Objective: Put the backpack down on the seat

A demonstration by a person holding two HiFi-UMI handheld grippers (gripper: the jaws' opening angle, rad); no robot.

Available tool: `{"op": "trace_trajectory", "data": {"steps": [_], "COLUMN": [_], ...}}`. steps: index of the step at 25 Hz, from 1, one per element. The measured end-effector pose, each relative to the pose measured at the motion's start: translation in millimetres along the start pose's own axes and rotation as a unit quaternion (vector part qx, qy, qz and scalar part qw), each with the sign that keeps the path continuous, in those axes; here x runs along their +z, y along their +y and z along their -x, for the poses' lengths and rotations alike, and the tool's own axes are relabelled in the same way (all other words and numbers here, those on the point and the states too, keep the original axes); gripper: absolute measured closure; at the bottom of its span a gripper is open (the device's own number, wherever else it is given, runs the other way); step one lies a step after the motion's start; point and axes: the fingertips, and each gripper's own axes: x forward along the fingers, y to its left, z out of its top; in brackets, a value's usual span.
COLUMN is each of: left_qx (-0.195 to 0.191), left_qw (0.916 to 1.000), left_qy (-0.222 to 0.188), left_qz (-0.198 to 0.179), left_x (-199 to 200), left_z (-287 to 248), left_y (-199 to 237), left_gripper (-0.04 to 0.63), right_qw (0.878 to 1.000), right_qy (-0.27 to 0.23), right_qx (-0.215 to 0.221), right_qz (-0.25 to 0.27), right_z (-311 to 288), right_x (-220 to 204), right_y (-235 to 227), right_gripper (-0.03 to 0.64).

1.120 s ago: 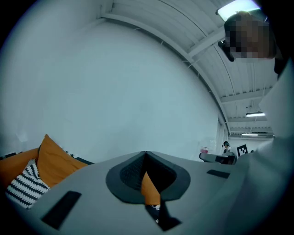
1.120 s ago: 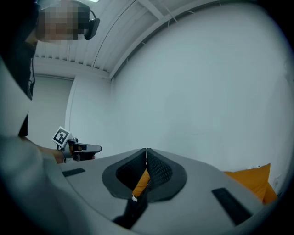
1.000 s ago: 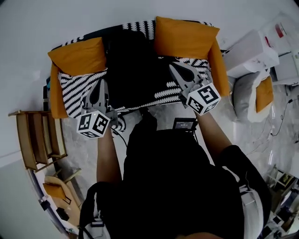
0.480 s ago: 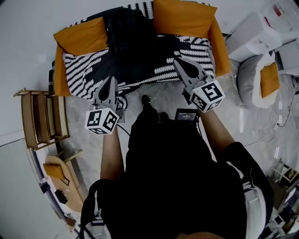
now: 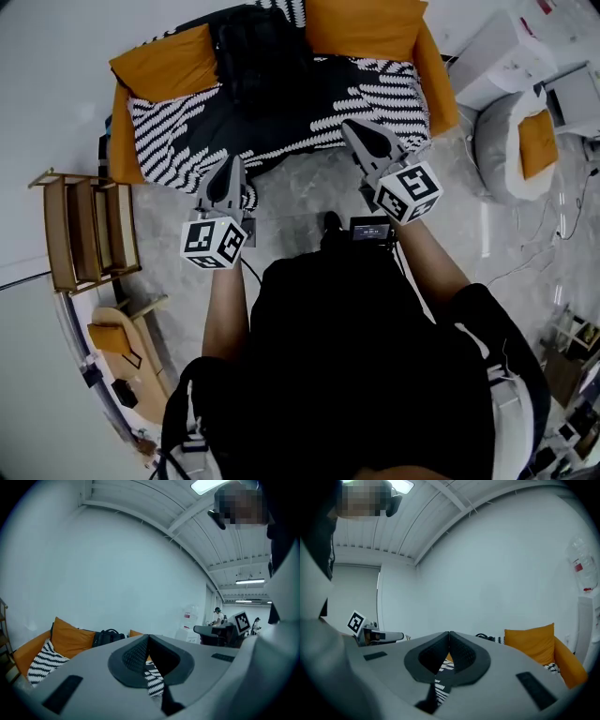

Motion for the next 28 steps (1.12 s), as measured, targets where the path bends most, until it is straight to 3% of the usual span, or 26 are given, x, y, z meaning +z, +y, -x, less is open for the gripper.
{"op": "trace_trajectory", "data": {"steps": [9,17,23,28], "left_qx": [-0.017,0.016,0.027,0.021], "left_qw": [0.9998,0.9999,0.9995,0.9996], "left_qy": [0.005,0.004,0.013,0.021], "left_qz": [-0.009,-0.006,0.008,0.001], "left_x": [-24,-50,-70,-72], "left_z": [82,155,177,181], "left_y": [-10,2,-2,-21], "left_gripper": [0.580,0.580,0.580,0.580], "right_qw": [0.999,0.997,0.996,0.997], "right_qy": [-0.004,0.026,0.041,0.036], "right_qx": [-0.035,-0.062,-0.080,-0.070], "right_qz": [0.023,0.024,0.027,0.023], "right_z": [34,79,106,116], "right_x": [-18,-59,-74,-70], "right_y": [81,138,148,139], "right_gripper": [0.586,0.585,0.586,0.586]}}
